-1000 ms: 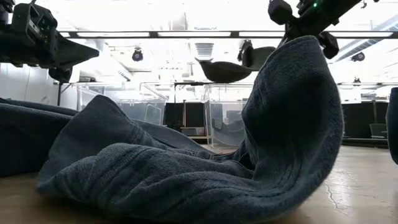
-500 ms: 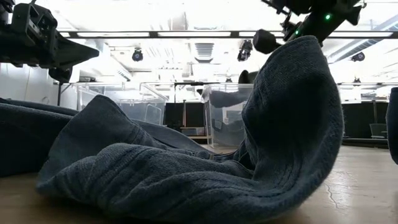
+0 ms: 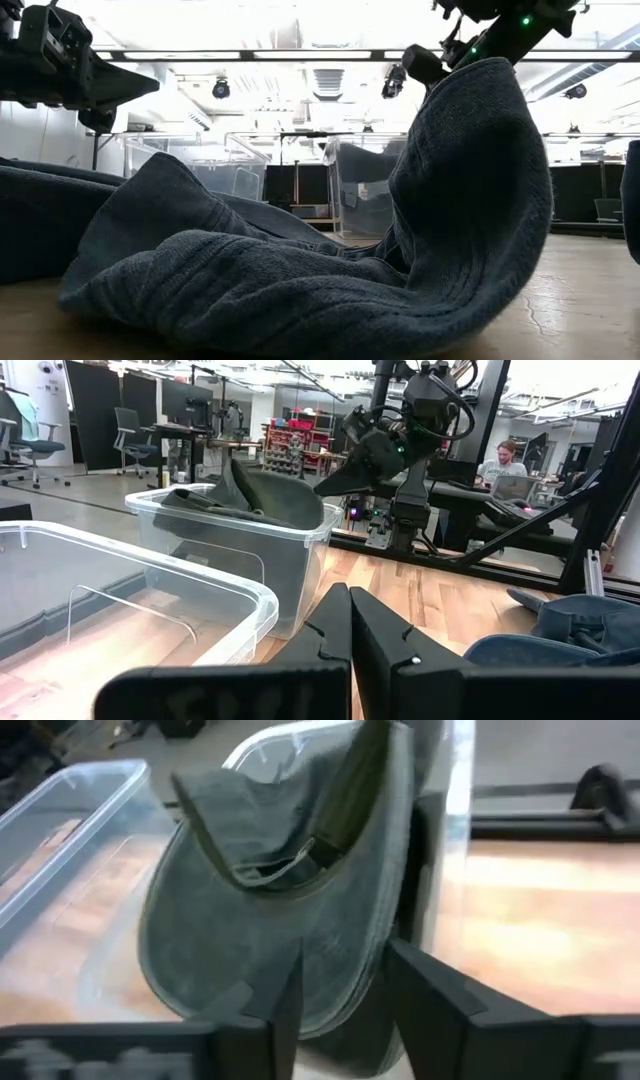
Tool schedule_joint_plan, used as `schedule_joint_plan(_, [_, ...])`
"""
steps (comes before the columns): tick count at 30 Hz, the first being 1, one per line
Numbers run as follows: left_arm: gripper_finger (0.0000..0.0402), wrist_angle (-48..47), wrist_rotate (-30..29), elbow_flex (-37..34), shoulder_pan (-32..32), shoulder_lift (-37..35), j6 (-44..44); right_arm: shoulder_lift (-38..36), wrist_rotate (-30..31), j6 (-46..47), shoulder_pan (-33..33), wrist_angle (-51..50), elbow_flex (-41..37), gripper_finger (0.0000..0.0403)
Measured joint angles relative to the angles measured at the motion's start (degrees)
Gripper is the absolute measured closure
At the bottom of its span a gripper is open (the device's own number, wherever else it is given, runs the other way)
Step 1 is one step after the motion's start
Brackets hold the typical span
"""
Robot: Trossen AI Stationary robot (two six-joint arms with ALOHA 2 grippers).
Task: Pick & Place hat
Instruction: Put the gray cap into the right transparent bin
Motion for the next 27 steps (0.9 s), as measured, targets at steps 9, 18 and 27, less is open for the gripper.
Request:
schedule_joint_plan(9, [0.0402, 0.0, 0.0, 0.0, 0.0, 0.0, 0.0, -1.8, 0.1, -8.8, 0.1, -0.1, 3.4, 0.0193])
schedule_joint_plan(18, [0.0402, 0.0, 0.0, 0.0, 0.0, 0.0, 0.0, -1.7, -1.4, -10.7, 0.1, -4.0, 8.1, 0.0188])
schedule_joint_plan(27, [0.0402, 0.0, 0.0, 0.0, 0.0, 0.0, 0.0, -1.8, -2.0, -14.9, 0.3, -3.6, 8.2, 0.0199])
